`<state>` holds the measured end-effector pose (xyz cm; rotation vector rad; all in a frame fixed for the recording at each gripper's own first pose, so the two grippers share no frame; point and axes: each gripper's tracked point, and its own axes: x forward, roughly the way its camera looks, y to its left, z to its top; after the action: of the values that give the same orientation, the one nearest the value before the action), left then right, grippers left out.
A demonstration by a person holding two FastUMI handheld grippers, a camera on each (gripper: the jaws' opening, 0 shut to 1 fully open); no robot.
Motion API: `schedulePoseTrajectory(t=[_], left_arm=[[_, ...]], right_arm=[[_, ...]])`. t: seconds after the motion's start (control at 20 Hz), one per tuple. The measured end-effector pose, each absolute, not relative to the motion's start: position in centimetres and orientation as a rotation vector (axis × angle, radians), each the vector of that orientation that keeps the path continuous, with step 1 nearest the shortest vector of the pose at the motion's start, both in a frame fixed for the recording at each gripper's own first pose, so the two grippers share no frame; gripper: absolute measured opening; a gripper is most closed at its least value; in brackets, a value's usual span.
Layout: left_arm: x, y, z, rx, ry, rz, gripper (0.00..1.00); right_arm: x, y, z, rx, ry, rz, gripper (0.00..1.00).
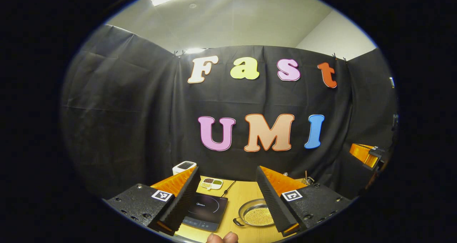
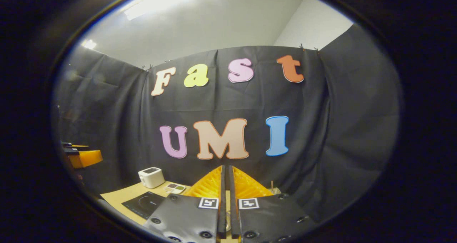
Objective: First push the handle of the pot to place it horizontally, then grasp the pot with both hands and set it on the induction cooktop.
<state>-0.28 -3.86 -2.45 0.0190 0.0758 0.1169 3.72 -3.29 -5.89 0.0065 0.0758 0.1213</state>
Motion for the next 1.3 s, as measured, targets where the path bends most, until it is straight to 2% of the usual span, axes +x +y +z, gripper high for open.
schedulePoseTrajectory(t=[0.1, 0.2, 0.5, 0.55, 0.7, 0.75, 0.8, 0.85, 0.9, 1.0, 1.05, 1.2, 1.3], left_arm=[[-0.2, -4.0, -2.7, 0.012, 0.082, 0.117, 0.92], [0.0, -3.8, -2.9, 0.013, 0.083, 0.109, 0.96], [2.0, 1.2, -4.4, 0.005, 0.079, 0.091, 0.92], [2.5, 2.5, -4.9, 0.003, 0.082, 0.083, 0.95], [4.5, 6.5, -6.5, 0.027, 0.095, 0.034, 0.95], [5.1, 8.0, -7.3, 0.044, 0.106, 0.014, 0.92], [5.9, 9.2, -8.0, 0.054, 0.103, -0.006, 0.96], [6.7, 10.3, -8.4, 0.054, 0.094, -0.026, 0.92], [7.4, 11.2, -9.0, 0.053, 0.095, -0.044, 0.96], [8.0, 12.7, -11.0, 0.059, 0.146, -0.078, 0.92], [8.4, 13.1, -11.0, 0.057, 0.144, -0.102, 0.96], [9.6, 14.3, -12.4, 0.073, 0.152, -0.155, 0.95], [9.8, 15.1, -14.2, 0.051, 0.193, -0.154, 0.95]], right_arm=[[3.1, -2.0, -6.8, 0.036, 0.097, 0.174, 0.04], [3.7, -1.7, -8.2, 0.054, 0.129, 0.186, 0.0], [4.5, 2.5, -11.3, 0.006, 0.168, 0.2, 0.02], [5.0, 3.3, -12.2, 0.003, 0.179, 0.188, 0.02], [6.2, 5.5, -15.5, 0.04, 0.233, 0.107, 0.02], [6.5, 6.3, -17.2, 0.037, 0.265, 0.078, 0.02], [6.7, 6.9, -18.5, 0.038, 0.283, 0.052, 0.02], [6.9, 7.6, -19.9, 0.049, 0.311, 0.027, 0.0], [7.1, 8.2, -21.2, 0.071, 0.336, 0.0, 0.02], [7.1, 9.1, -24.2, 0.111, 0.402, -0.054, 0.02], [7.0, 9.6, -25.4, 0.115, 0.425, -0.076, 0.02], [6.2, 10.5, -29.7, 0.13, 0.512, -0.13, 0.0], [5.4, 10.7, -32.5, 0.134, 0.588, -0.151, 0.03]])
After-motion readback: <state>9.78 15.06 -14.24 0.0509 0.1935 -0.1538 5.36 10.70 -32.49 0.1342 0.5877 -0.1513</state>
